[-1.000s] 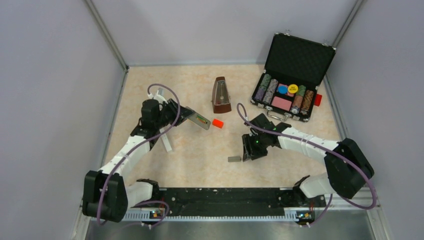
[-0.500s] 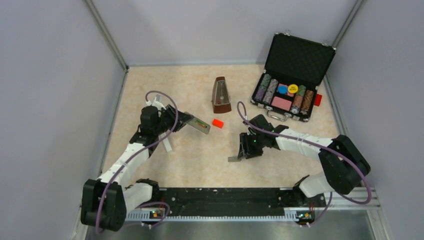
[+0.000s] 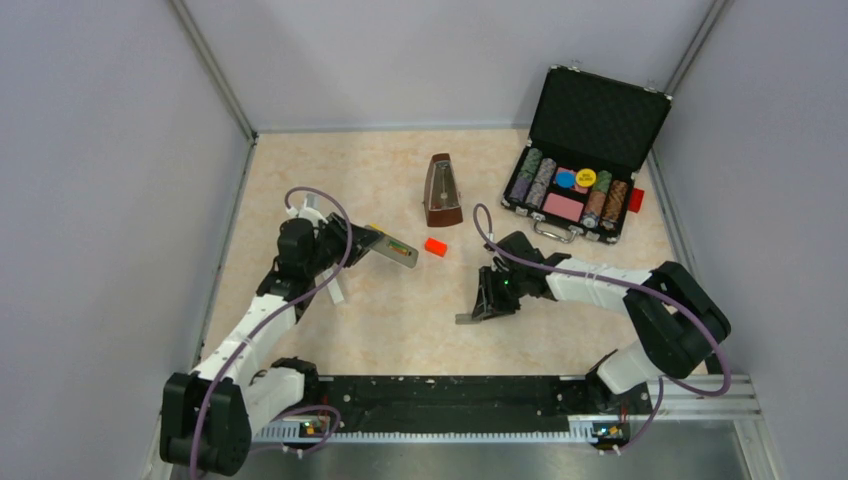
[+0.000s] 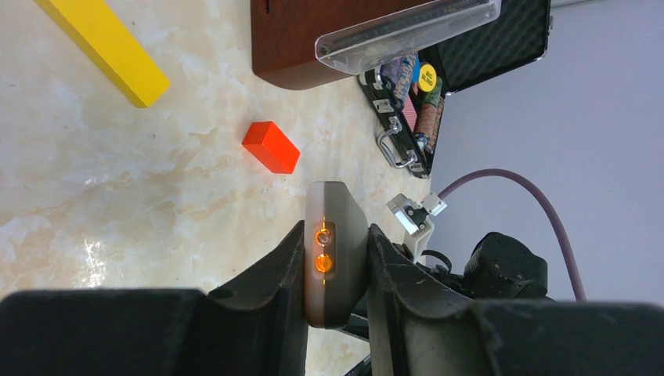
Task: Load the batteries into the remote control
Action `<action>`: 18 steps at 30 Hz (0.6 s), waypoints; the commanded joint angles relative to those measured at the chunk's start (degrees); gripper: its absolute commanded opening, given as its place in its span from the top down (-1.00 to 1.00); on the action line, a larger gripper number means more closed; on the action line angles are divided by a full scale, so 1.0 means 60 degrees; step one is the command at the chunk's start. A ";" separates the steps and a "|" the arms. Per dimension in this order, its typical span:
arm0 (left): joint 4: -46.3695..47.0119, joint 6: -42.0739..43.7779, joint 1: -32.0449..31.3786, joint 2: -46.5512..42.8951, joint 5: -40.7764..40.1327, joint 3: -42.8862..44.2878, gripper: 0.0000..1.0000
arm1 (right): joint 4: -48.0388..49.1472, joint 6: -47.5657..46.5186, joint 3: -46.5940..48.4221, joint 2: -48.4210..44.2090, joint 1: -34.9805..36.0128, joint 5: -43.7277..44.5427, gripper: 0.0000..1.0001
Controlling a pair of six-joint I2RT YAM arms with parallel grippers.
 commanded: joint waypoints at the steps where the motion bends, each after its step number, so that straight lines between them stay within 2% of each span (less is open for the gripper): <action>1: 0.0443 -0.0131 0.0015 -0.0450 -0.0152 -0.0084 1.00 | 0.0245 0.0205 -0.0268 0.0082 0.0025 -0.0077 0.36; 8: 0.0401 -0.0214 0.0015 -0.0680 -0.0198 -0.0256 1.00 | 0.0218 0.0402 -0.0403 0.0026 0.0015 0.0185 0.56; 14: 0.0355 -0.0284 0.0015 -0.0760 -0.0178 -0.0323 1.00 | 0.0223 0.0682 -0.0476 -0.0050 0.0014 0.0426 0.96; 18: 0.0359 -0.0346 0.0003 -0.0787 -0.0184 -0.0359 1.00 | 0.0340 0.0996 -0.0505 -0.0345 -0.0122 0.0431 1.00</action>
